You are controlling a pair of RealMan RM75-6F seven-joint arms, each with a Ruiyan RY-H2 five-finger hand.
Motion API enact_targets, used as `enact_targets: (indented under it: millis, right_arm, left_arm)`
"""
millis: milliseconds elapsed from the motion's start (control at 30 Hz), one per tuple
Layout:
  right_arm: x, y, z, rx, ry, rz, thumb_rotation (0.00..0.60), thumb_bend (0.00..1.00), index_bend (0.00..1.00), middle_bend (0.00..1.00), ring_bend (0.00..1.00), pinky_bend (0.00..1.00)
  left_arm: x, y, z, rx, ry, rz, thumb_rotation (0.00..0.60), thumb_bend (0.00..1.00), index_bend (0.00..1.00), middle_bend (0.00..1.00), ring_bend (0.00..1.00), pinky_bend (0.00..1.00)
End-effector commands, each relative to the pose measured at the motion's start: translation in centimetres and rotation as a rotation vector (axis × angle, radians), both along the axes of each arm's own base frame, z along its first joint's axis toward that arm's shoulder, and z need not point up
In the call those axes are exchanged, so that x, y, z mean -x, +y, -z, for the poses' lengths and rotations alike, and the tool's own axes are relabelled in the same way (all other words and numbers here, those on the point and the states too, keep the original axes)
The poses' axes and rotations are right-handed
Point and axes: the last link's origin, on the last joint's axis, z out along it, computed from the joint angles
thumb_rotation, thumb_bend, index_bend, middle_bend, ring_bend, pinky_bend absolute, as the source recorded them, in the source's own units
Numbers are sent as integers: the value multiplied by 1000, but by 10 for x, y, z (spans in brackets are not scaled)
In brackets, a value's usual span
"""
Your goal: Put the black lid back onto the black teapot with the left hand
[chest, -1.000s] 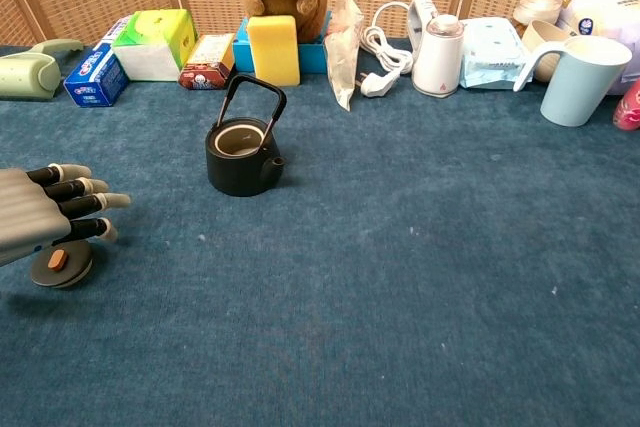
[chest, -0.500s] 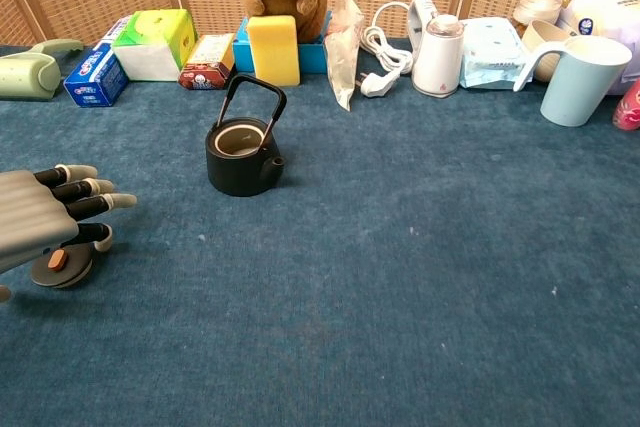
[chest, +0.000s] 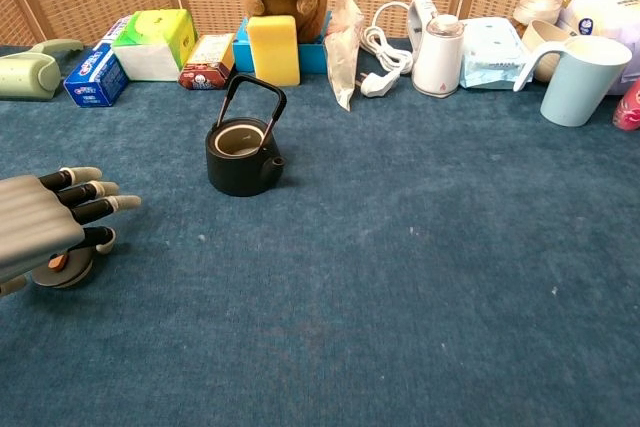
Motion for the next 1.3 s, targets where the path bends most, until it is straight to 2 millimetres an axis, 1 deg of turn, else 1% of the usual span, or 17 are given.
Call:
enact_targets:
  millis: [33, 233, 400, 600, 900, 1300]
  right_arm:
    - [0, 0, -1, 1, -2, 1, 600, 42, 0, 0, 0, 0]
    - [0, 0, -2, 1, -8, 1, 600, 43, 0, 0, 0, 0]
    - [0, 1, -2, 0, -10, -2, 600, 43, 0, 0, 0, 0]
    - [0, 1, -2, -4, -13, -2, 600, 42, 0, 0, 0, 0]
    - [0, 1, -2, -11, -21, -3, 600, 43, 0, 0, 0, 0]
    - [0, 1, 0, -31, -20, 4, 600, 43, 0, 0, 0, 0]
  left_arm:
    - [0, 0, 1, -4, 0, 4, 600, 253, 291, 0, 0, 21]
    - [2, 0, 4, -10, 2, 9, 600, 255, 296, 0, 0, 21]
    - [1, 0, 5, -24, -4, 22, 600, 264, 356, 0, 0, 21]
    - [2, -2, 7, -30, -10, 26, 600, 268, 395, 0, 0, 21]
    - [0, -1, 6, -44, -33, 28, 600, 274, 412, 0, 0, 21]
    - [-21, 11, -20, -100, -130, 36, 600, 275, 413, 0, 0, 21]
